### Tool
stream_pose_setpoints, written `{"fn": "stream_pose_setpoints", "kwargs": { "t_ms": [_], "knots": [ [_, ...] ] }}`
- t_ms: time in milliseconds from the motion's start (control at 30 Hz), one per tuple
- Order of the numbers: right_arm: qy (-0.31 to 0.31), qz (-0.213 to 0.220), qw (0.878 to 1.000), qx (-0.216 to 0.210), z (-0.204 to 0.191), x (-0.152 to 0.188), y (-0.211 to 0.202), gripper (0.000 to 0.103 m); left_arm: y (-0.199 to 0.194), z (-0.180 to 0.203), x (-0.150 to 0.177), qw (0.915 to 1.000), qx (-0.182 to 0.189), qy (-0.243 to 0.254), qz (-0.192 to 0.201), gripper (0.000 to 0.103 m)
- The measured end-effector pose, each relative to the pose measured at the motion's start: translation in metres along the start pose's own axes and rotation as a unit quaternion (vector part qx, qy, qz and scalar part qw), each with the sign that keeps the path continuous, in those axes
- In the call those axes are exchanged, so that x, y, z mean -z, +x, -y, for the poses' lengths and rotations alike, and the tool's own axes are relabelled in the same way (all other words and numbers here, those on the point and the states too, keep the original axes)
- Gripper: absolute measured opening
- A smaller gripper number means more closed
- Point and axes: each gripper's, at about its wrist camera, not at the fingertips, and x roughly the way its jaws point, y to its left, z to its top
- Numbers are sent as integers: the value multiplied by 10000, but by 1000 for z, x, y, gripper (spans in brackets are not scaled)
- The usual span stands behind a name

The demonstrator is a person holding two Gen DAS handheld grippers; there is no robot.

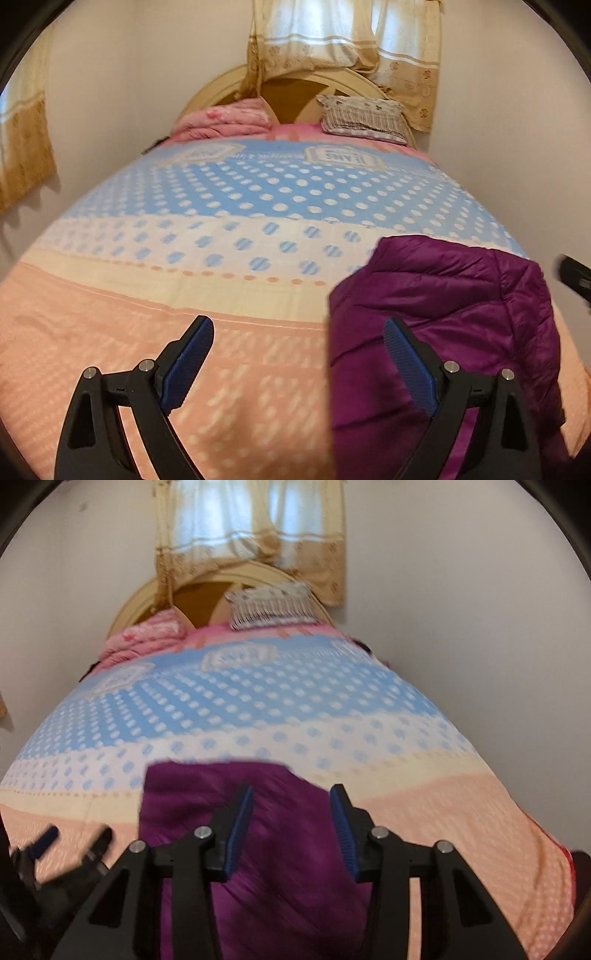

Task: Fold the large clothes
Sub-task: 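Grasp the jacket edge with both grippers and fold it inward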

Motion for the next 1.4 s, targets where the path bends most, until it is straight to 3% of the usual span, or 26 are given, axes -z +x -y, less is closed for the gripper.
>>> {"fn": "stream_pose_setpoints", "kwargs": {
  "t_ms": [67, 200, 367, 467, 533, 800, 1400],
  "knots": [
    [-41, 13, 9999, -104, -1, 7, 19, 38, 12, 11, 1, 10000, 17, 42, -30, 94],
    [192, -498, 9985, 122, 35, 38, 60, 38, 36, 33, -1, 9992, 373, 137, -101, 93],
    [705, -633, 9954, 138, 89, 74, 69, 38, 48, 78, 10, 9964, 601, 549, -234, 94],
    [880, -555, 9944, 159, 105, 82, 69, 38, 51, 108, 20, 9935, 615, 936, -203, 97],
    [1010, -551, 9933, 112, 114, 85, 72, 38, 53, 123, 25, 9918, 415, 1202, -135, 99],
    [1197, -657, 9905, -151, 122, 96, 79, 44, 73, 115, 32, 9929, 666, 915, -372, 102],
    [1103, -1018, 9887, -36, 119, 99, 96, 46, 94, 119, 38, 9913, 521, 995, -689, 102]
  ]
}}
